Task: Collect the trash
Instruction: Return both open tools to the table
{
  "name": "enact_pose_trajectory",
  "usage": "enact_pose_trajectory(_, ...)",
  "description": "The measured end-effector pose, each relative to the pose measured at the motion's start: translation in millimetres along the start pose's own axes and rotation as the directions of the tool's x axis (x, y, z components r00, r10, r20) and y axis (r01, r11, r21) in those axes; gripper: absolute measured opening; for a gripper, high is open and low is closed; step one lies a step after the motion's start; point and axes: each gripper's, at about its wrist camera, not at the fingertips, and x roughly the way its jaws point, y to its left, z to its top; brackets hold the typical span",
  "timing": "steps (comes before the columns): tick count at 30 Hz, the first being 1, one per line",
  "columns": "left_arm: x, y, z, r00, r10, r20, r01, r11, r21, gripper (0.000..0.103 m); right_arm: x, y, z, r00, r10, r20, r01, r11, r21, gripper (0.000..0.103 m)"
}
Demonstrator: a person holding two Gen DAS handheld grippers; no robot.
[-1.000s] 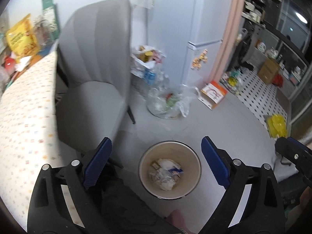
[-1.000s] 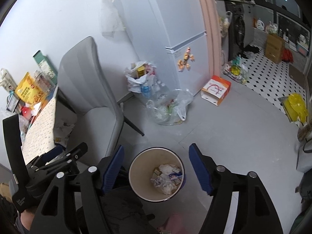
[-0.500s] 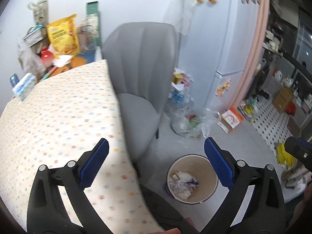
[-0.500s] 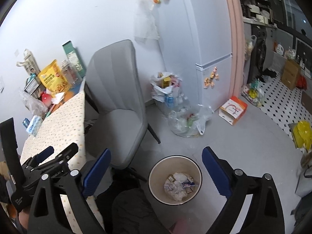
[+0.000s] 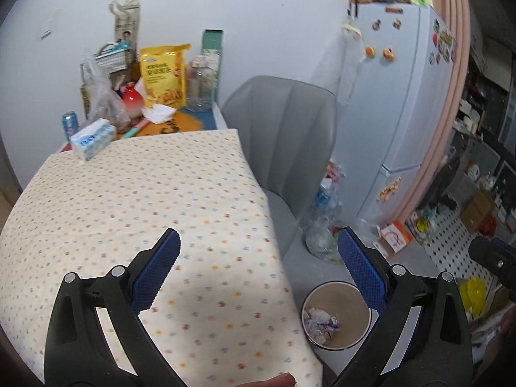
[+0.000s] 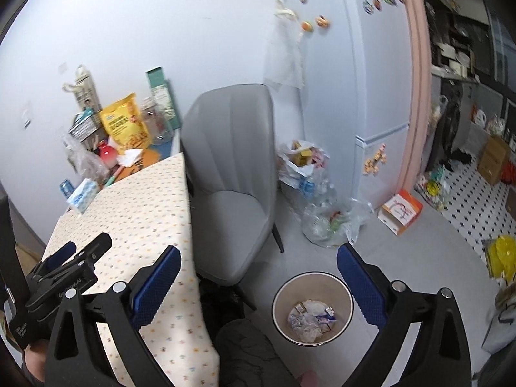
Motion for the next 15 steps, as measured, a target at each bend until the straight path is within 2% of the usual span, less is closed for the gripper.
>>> enact_pose_trajectory(15, -74.5, 72.3, -13.5, 0.995, 0.085, 0.056, -0.08, 0.993, -0.087, 0.097, -39.6, 76.0, -16.5, 0.997, 0.073, 0.024, -0.071, 0.992, -0.105, 0.095)
